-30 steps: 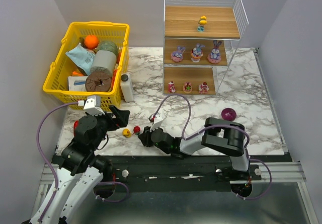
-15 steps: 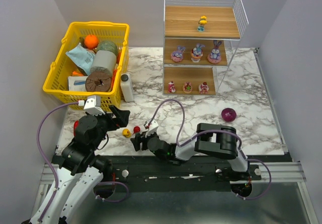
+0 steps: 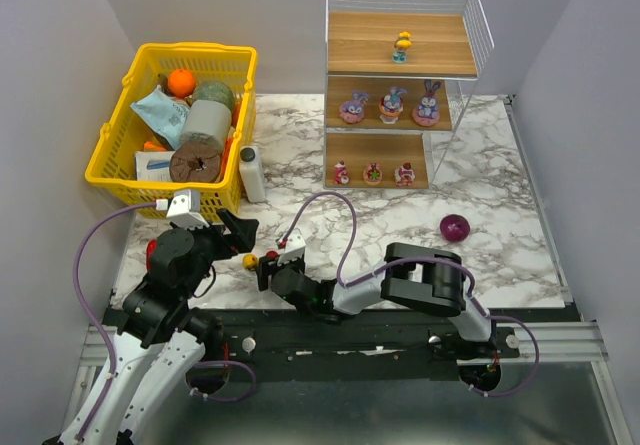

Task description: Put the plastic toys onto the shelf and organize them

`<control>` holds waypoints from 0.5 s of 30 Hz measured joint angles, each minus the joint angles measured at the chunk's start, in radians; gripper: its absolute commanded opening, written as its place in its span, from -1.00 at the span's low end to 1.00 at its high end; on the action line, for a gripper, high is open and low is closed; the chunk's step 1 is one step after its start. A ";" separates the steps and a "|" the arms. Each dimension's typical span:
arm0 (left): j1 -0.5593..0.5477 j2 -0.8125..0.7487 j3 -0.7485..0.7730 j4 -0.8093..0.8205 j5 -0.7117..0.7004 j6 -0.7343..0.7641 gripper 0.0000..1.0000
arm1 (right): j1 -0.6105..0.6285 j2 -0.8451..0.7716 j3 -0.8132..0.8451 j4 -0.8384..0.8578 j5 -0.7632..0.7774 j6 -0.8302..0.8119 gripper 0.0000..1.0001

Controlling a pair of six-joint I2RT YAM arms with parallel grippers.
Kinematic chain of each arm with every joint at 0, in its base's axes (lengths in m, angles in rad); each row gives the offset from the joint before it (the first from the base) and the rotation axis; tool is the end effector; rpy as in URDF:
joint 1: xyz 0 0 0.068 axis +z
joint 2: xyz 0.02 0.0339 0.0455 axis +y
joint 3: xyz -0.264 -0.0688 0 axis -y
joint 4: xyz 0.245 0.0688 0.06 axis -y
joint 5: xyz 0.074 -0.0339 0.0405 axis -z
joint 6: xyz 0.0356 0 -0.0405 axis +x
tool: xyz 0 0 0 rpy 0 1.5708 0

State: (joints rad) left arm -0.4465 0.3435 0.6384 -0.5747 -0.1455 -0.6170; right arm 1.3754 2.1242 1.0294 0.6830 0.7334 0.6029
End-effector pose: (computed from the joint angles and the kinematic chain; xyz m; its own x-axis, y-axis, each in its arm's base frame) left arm 0.0865 -0.0357 0.3009 -0.3776 -0.4539 -0.8071 0.1018 0.8460 -0.5234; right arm 0.1042 0.4038 0.1076 -0.4097 0.0996 -0.9068 -0.4581 0.8371 0.2989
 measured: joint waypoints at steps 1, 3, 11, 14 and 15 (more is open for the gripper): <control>0.000 0.000 0.000 0.000 0.000 0.000 0.98 | 0.000 0.000 0.000 -0.002 0.003 0.002 0.45; 0.000 0.000 0.000 0.000 0.000 0.000 0.98 | 0.000 0.000 0.000 -0.005 0.008 0.004 0.40; 0.000 0.000 0.000 0.000 0.000 0.000 0.98 | 0.000 0.003 0.004 -0.014 0.019 -0.008 0.33; 0.000 0.000 0.000 0.000 0.000 0.000 0.97 | 0.000 0.005 0.006 -0.014 0.021 -0.018 0.32; 0.000 0.000 0.000 0.000 0.000 0.000 0.98 | 0.000 0.005 0.007 -0.014 0.021 -0.021 0.32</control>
State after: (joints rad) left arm -0.4465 0.3435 0.6384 -0.5747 -0.1455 -0.6170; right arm 1.3750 2.1292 1.0363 0.6693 0.7547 0.5816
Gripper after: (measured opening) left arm 0.988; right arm 0.666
